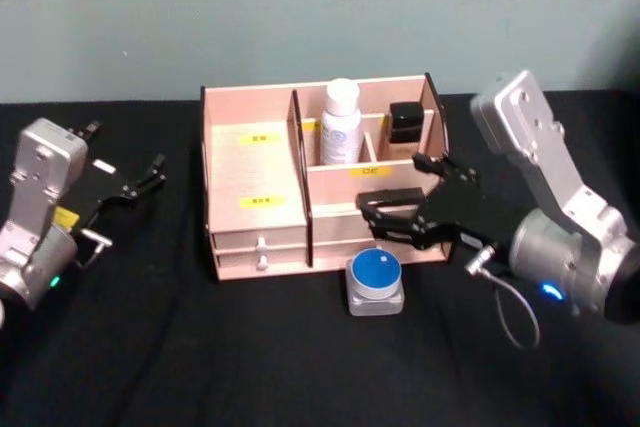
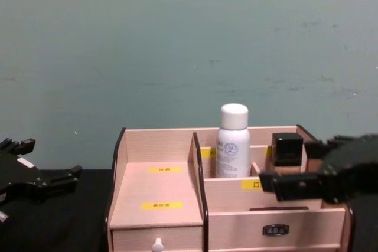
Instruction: Pick up the facial cleanser and watermelon frost from the table and place them into the tiered storage box.
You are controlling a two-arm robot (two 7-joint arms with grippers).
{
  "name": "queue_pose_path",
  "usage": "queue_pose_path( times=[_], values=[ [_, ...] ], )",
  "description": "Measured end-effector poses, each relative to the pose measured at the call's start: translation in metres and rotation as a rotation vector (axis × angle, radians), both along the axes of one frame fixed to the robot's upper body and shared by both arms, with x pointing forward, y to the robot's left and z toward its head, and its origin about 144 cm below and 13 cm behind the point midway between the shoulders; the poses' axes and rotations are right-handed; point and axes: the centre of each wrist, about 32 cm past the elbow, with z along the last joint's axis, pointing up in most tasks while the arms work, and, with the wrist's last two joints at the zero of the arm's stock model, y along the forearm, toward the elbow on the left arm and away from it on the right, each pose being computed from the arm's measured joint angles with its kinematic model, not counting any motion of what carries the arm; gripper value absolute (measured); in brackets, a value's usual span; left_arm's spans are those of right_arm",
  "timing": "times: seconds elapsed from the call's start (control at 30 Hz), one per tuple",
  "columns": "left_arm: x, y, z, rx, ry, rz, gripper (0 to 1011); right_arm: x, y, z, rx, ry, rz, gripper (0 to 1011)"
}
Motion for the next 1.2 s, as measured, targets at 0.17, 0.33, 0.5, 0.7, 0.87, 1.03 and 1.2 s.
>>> queue_pose_path(
  times=[0.17,0.33,0.5,0.7,0.87,1.03,1.2],
  values=[
    [0.0,0.0,0.0,0.0,0.0,0.0,1001,-0.022,-0.002,-0.009,-0.008,0.031,-0.004,1002],
    [0.0,0.0,0.0,0.0,0.0,0.0,1001,-0.036,-0.002,-0.022,-0.026,0.076,-0.024,1003],
    [0.0,0.0,0.0,0.0,0.0,0.0,1001,-0.043,-0.001,-0.032,-0.039,0.115,-0.047,1002],
    [0.0,0.0,0.0,0.0,0.0,0.0,1001,-0.046,0.005,-0.04,-0.059,0.163,-0.074,1002],
    [0.0,0.0,0.0,0.0,0.0,0.0,1001,-0.044,0.01,-0.044,-0.071,0.187,-0.103,1002],
    [0.0,0.0,0.0,0.0,0.0,0.0,1001,-0.039,0.014,-0.046,-0.075,0.199,-0.122,1002],
    [0.0,0.0,0.0,0.0,0.0,0.0,1001,-0.037,0.02,-0.048,-0.072,0.21,-0.121,1003]
  ],
)
